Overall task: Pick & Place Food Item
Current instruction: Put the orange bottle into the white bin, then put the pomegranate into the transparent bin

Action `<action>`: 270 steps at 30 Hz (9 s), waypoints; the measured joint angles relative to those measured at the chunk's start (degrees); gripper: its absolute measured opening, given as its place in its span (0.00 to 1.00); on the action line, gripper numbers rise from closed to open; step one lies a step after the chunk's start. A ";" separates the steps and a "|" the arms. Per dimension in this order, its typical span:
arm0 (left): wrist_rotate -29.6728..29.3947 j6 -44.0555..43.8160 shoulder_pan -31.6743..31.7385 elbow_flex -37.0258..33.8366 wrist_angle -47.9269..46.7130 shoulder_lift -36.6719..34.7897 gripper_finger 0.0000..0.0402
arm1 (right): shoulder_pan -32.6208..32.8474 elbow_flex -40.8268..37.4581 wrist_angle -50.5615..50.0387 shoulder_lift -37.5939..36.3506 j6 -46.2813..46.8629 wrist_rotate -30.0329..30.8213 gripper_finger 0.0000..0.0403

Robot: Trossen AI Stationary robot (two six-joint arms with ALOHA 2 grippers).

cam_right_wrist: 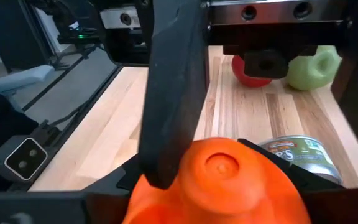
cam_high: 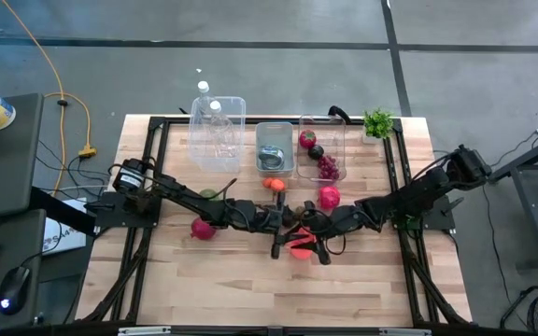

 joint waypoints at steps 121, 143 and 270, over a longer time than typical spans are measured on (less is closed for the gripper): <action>-35.07 1.89 26.48 -3.44 -68.43 -58.08 0.10 | 21.38 0.00 -23.69 -14.64 8.45 33.41 0.55; -35.52 -0.95 27.02 -15.43 -61.59 -58.12 0.34 | 21.38 0.00 -23.69 -14.62 8.46 33.48 0.55; -19.18 -72.89 -24.13 7.23 -130.27 -28.59 0.94 | 21.33 0.00 -22.82 -14.08 6.94 29.19 0.55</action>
